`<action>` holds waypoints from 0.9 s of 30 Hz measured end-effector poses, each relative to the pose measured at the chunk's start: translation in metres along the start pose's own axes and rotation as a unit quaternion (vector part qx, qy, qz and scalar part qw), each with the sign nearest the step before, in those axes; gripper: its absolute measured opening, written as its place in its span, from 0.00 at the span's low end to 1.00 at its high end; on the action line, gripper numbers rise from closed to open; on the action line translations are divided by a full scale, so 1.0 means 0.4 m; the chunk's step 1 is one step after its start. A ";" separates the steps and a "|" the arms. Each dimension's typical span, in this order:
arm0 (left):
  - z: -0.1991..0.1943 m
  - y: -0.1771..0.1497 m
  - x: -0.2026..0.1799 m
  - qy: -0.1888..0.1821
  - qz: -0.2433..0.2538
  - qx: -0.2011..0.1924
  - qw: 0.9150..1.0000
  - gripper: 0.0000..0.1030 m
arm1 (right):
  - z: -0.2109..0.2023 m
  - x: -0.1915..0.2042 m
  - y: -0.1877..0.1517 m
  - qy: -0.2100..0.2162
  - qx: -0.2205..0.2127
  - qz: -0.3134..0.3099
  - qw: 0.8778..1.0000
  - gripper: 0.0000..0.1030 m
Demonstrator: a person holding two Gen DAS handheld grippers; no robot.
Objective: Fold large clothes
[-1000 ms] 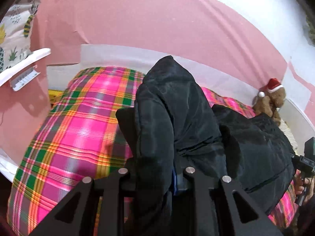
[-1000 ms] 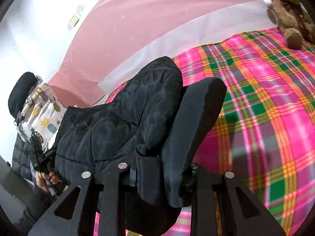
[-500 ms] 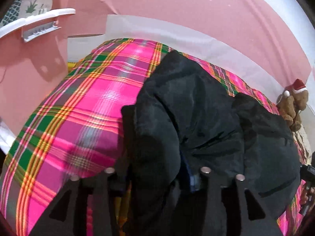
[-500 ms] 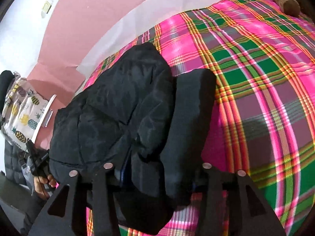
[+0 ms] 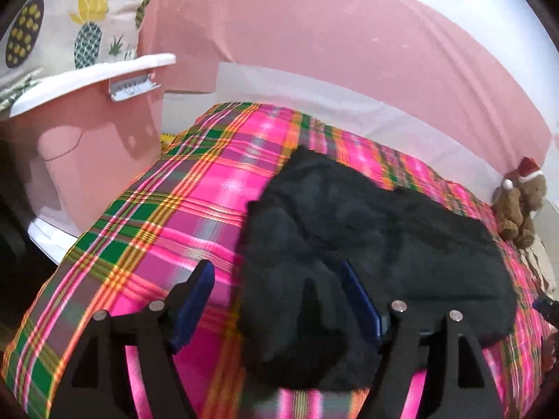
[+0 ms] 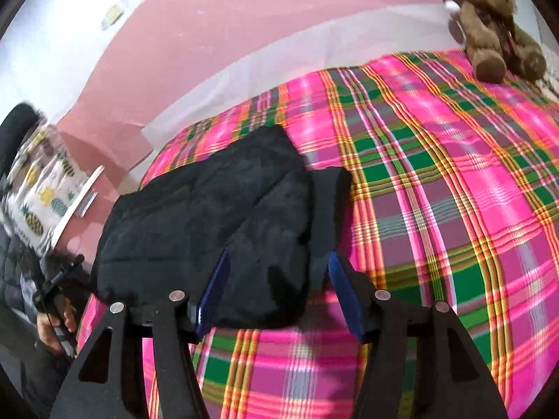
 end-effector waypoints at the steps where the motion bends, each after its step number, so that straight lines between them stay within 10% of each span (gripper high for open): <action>1: -0.017 -0.007 -0.015 -0.004 0.003 -0.004 1.000 0.78 | -0.015 0.020 -0.018 0.003 -0.001 -0.009 1.000 0.57; 27: -0.288 -0.332 -0.391 -0.018 0.095 0.030 0.995 0.82 | -0.175 0.186 -0.351 -0.086 -0.021 -0.124 0.988 0.58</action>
Point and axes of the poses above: each gripper's, at about its wrist camera, not at the fingertips, and z roughly the way its jaws point, x to its left, y to its top, the point moved 10 cm from there along z, roughly the way its jaws point, and after that the axes turned 7 degrees about z, right-handed, at the moved point
